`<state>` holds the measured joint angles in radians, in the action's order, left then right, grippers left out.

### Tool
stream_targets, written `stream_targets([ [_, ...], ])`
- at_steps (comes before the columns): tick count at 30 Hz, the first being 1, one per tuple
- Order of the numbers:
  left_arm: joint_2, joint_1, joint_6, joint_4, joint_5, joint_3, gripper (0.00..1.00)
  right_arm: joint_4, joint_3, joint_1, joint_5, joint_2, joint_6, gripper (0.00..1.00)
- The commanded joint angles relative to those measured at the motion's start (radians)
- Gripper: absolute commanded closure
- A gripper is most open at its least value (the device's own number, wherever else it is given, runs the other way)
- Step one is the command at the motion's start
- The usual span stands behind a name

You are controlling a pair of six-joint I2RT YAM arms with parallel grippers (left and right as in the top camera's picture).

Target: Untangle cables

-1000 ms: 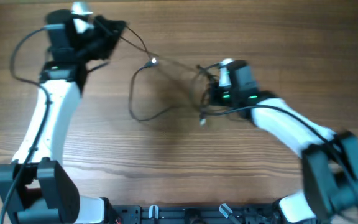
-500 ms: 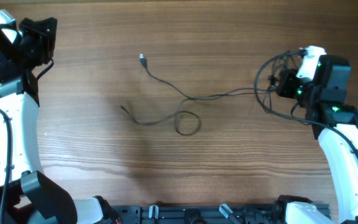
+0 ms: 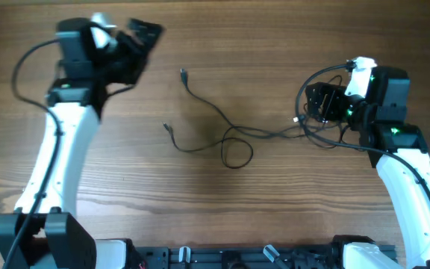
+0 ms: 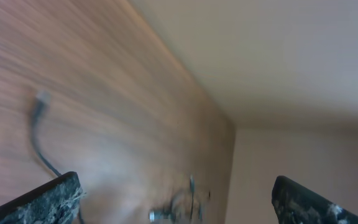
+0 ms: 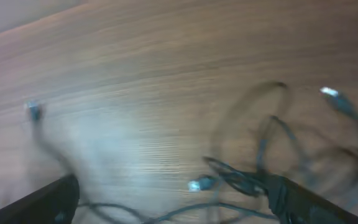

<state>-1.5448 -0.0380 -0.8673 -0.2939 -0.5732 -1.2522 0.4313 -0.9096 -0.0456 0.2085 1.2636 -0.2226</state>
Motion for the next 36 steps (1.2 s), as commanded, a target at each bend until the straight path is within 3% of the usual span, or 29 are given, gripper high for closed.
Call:
stream_targets([
  [1,-0.042,-0.166,0.051,-0.043,0.083,-0.010,0.00,0.055,0.002,0.000,-0.194,-0.011,-0.182,0.00],
  [5,-0.137,-0.324,-0.084,-0.059,0.123,-0.010,0.00,0.112,0.002,0.000,-0.249,-0.009,-0.235,0.00],
  [9,-0.288,-0.482,-0.391,0.040,0.122,-0.010,0.00,0.157,0.002,0.000,-0.386,-0.009,-0.416,0.00],
  [15,-0.418,-0.636,-0.754,0.166,0.121,-0.010,0.00,0.162,0.002,0.000,-0.404,-0.009,-0.431,0.00],
  [25,-0.546,-0.750,-0.922,0.276,0.140,-0.010,0.01,0.197,0.003,0.000,-0.404,-0.009,-0.428,0.00],
  [27,-0.591,-0.752,-0.921,0.351,0.149,-0.010,0.20,0.209,0.006,0.000,-0.404,-0.009,-0.428,0.00],
  [32,-0.641,-0.752,-0.864,0.359,0.236,-0.010,0.35,0.214,0.026,0.000,-0.404,-0.009,-0.428,0.01],
  [35,-0.648,-0.751,-0.706,0.358,0.359,-0.010,0.61,0.214,0.028,0.000,-0.401,-0.009,-0.428,0.00],
  [36,-0.648,-0.749,-0.653,0.359,0.401,-0.010,0.77,0.214,0.028,0.000,-0.395,-0.009,-0.429,0.00],
])
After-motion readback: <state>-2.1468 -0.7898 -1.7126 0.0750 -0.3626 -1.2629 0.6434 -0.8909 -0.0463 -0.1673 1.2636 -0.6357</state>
